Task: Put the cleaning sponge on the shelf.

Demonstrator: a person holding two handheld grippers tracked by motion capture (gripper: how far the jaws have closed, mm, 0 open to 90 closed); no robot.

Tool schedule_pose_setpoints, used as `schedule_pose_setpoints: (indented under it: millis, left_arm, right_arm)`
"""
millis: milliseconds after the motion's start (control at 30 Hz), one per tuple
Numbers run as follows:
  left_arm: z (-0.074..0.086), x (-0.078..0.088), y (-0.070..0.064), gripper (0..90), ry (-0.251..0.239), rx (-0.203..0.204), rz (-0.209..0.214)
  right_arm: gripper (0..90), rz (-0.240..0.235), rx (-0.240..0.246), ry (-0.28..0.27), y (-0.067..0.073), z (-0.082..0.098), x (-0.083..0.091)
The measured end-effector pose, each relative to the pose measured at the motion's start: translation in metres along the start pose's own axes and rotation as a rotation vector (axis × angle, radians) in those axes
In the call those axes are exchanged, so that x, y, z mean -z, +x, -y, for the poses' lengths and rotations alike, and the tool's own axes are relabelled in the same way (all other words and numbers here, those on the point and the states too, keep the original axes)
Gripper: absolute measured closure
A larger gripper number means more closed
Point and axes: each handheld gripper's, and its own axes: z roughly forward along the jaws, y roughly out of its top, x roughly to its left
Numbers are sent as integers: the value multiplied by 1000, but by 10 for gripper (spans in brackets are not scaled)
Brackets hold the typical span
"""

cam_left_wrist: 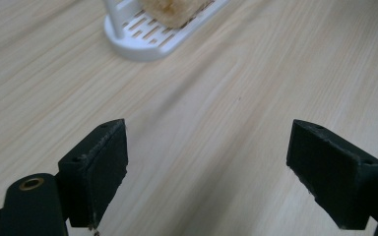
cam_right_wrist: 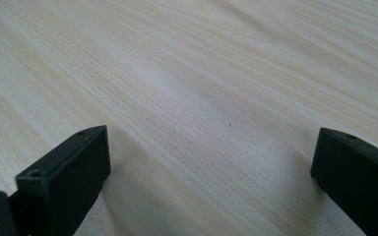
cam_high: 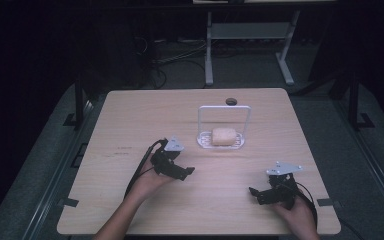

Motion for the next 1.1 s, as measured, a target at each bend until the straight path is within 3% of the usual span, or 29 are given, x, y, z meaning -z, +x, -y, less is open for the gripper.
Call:
schedule_pose_setpoints:
  millis: [400, 667, 867, 1000, 1100]
  left_arm:
    - [51, 38, 11, 140, -37, 42, -50]
    - [79, 54, 15, 139, -35, 73, -74]
    - [99, 62, 14, 135, -21, 88, -87]
    - [112, 64, 13, 129, 22, 91, -103]
    - [119, 67, 13, 129, 27, 97, -103]
  right_arm:
    - [13, -1, -4, 1, 0, 0, 0]
    - [13, -1, -4, 1, 0, 0, 0]
    - [13, 0, -4, 1, 0, 0, 0]
    - [13, -1, -4, 1, 0, 0, 0]
    - [13, -1, -4, 1, 0, 0, 0]
